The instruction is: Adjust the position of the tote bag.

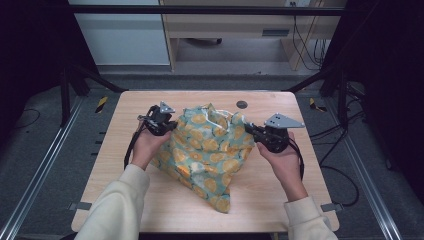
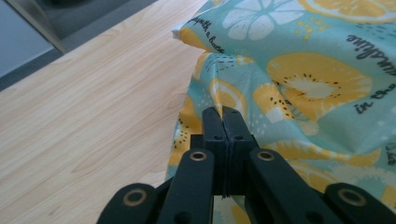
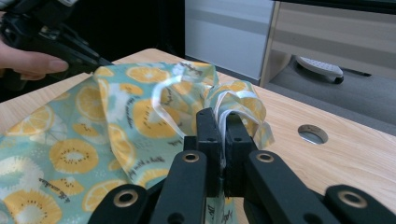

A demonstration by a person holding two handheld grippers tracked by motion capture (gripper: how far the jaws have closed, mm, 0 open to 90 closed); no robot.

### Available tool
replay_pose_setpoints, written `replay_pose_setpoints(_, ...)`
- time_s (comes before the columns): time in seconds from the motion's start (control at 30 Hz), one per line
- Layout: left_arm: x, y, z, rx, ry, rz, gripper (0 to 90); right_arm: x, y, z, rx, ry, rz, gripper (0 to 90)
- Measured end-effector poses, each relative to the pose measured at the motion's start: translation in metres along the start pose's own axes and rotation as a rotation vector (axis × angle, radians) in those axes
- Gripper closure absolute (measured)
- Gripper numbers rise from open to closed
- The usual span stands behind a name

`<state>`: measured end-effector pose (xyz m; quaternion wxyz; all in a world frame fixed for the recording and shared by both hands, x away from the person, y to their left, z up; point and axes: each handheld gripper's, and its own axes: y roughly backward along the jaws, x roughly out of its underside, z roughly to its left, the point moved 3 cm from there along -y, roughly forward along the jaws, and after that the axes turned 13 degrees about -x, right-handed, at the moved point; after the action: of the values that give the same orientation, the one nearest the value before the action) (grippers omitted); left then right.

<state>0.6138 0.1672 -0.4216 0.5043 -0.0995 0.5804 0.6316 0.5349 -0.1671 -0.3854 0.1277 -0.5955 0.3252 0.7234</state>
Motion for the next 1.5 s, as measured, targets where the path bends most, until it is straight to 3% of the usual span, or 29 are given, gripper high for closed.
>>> replay_pose_setpoints(0.07,0.003,0.002,0.003,-0.014,-0.006,0.007,90.0,0.001,0.002,-0.002,0.009,0.005,-0.001,88.2)
replay_pose_setpoints(0.27,0.026,0.017,0.024,-0.085,0.048,-0.004,90.0,0.006,0.01,0.0,0.045,0.024,0.03,89.0)
replay_pose_setpoints(0.47,0.042,0.025,0.032,-0.091,0.115,-0.033,90.0,0.015,0.012,-0.004,0.072,0.019,0.057,89.2)
replay_pose_setpoints(0.73,0.054,0.03,0.041,-0.097,0.152,-0.069,90.0,0.007,0.001,-0.009,0.097,0.05,0.108,89.3)
replay_pose_setpoints(1.0,0.058,0.041,0.041,-0.103,0.165,-0.114,90.0,-0.009,0.008,-0.002,0.098,0.087,0.098,89.3)
replay_pose_setpoints(1.3,0.056,0.051,0.043,-0.105,0.164,-0.139,90.0,-0.018,0.015,-0.002,0.099,0.093,0.078,89.4)
replay_pose_setpoints(1.5,0.06,0.074,0.041,-0.122,0.177,-0.208,90.0,-0.024,0.026,0.008,0.084,0.098,0.026,89.4)
